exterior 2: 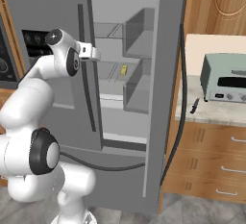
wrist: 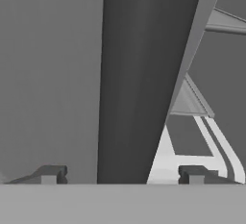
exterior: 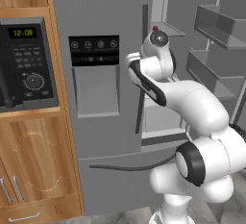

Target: Retrieve the butter from the fridge and place it on a plate on the dining table. Then retrieve the butter knife by the fridge and place it near the plate.

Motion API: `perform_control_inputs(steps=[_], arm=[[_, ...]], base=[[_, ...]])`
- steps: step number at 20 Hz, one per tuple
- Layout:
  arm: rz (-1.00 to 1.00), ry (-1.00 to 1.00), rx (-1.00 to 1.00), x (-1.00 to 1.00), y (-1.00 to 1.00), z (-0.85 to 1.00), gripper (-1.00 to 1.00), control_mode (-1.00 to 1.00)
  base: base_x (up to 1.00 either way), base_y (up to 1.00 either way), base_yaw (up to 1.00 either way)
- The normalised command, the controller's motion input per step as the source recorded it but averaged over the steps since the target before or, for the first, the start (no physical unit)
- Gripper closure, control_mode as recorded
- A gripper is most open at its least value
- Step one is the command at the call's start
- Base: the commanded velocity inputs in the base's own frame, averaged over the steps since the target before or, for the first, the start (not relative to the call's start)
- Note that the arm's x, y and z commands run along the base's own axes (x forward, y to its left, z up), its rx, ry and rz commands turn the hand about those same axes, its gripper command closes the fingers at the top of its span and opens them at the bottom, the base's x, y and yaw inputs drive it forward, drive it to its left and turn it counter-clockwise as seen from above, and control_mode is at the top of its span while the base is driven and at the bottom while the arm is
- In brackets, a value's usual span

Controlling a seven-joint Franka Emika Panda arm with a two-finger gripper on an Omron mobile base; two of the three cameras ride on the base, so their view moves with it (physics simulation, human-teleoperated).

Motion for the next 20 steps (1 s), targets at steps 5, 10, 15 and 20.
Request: perform_control_inputs(steps=[5,10,15,20], arm=[[0.0,-0.03,0.0,0.13,0.0,0.0,1.0,-1.0],[0.0,0.0,0.0,0.0,0.0,0.0,1.0,-1.0],[-0.01,0.0,0.0,-0.09,0.04,0.0,1.0,-1.0],[-0.11,0.0,-0.01,-0.58,0.31,0.0,1.0,-1.0]], base=[[0.0,0.0,0.0],[0.0,0.0,0.0],[0.0,0.0,0.0],[0.0,0.0,0.0]])
